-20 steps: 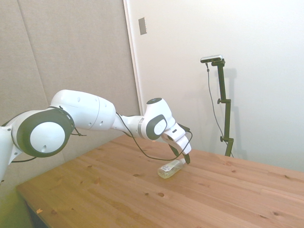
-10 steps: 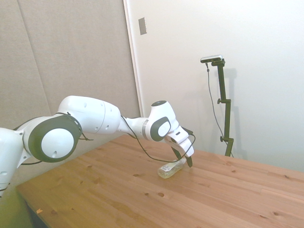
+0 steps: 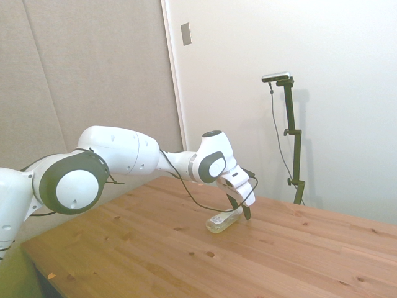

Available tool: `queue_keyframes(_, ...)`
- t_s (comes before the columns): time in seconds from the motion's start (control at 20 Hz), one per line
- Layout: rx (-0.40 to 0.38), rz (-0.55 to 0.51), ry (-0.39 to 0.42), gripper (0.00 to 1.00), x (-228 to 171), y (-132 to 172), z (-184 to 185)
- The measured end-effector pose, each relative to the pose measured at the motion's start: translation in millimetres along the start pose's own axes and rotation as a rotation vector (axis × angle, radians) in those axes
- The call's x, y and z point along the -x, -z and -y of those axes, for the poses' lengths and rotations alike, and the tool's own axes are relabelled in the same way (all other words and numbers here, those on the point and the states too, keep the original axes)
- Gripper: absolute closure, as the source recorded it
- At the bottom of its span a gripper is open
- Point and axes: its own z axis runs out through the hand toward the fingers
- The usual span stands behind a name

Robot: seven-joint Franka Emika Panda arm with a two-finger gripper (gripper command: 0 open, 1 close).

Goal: Stand the sanitizer

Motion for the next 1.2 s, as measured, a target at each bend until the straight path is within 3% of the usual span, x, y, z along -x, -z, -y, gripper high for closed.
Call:
queue_keyframes(0.6,0.013,0.027,-0.041,1.0,-14.1,-1.8,-3.8)
queue_keyframes(0.9,0.047,0.064,-0.103,1.0,-19.0,0.6,-8.4)
queue_keyframes(1.0,0.027,0.053,-0.135,1.0,-20.3,4.6,-6.6)
queue_keyframes(1.2,-0.101,-0.023,-0.193,1.0,-18.4,43.0,3.5)
